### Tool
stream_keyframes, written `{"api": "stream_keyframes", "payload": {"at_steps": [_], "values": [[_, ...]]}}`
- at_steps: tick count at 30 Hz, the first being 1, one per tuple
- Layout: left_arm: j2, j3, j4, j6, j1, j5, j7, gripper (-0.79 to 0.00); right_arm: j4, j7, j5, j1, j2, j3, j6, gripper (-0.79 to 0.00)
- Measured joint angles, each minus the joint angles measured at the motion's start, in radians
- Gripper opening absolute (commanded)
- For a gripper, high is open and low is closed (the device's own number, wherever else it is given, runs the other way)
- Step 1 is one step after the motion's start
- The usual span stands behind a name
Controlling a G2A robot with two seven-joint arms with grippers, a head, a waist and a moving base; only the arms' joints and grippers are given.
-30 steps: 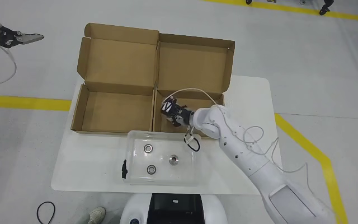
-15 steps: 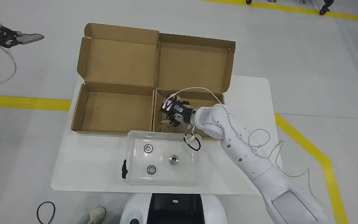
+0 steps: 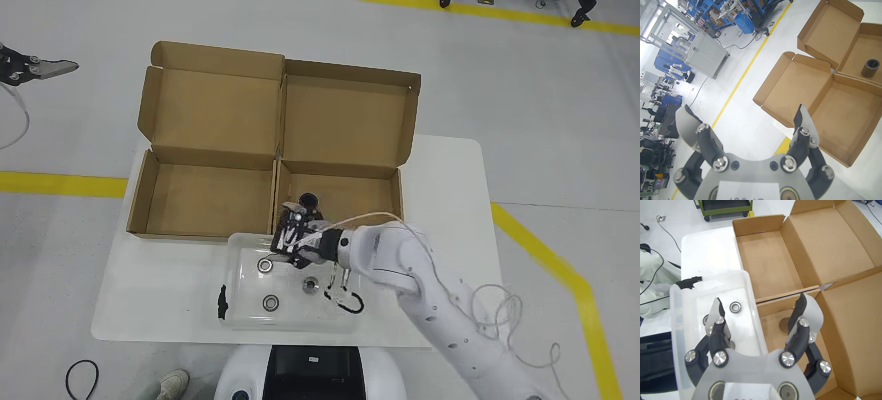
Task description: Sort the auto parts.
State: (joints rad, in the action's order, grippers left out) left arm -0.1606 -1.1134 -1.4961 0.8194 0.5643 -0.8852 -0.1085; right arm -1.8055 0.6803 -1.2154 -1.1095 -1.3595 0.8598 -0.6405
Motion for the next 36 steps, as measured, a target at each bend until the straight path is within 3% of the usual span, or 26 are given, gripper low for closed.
{"api": "stream_keyframes", "payload": {"at_steps": [6, 18, 36], "values": [[0.000, 0.000, 0.000, 0.000, 0.000, 0.000, 0.000, 0.000, -0.070, 0.074, -0.034, -0.069, 0.017, -0.014, -0.022, -0.074], [0.000, 0.000, 0.000, 0.000, 0.000, 0.000, 0.000, 0.000, -0.100, 0.070, -0.135, -0.201, 0.056, 0.008, -0.046, -0.074], [0.000, 0.000, 0.000, 0.000, 0.000, 0.000, 0.000, 0.000, -0.021, 0.177, -0.151, -0.197, 0.069, -0.020, -0.002, -0.145]]}}
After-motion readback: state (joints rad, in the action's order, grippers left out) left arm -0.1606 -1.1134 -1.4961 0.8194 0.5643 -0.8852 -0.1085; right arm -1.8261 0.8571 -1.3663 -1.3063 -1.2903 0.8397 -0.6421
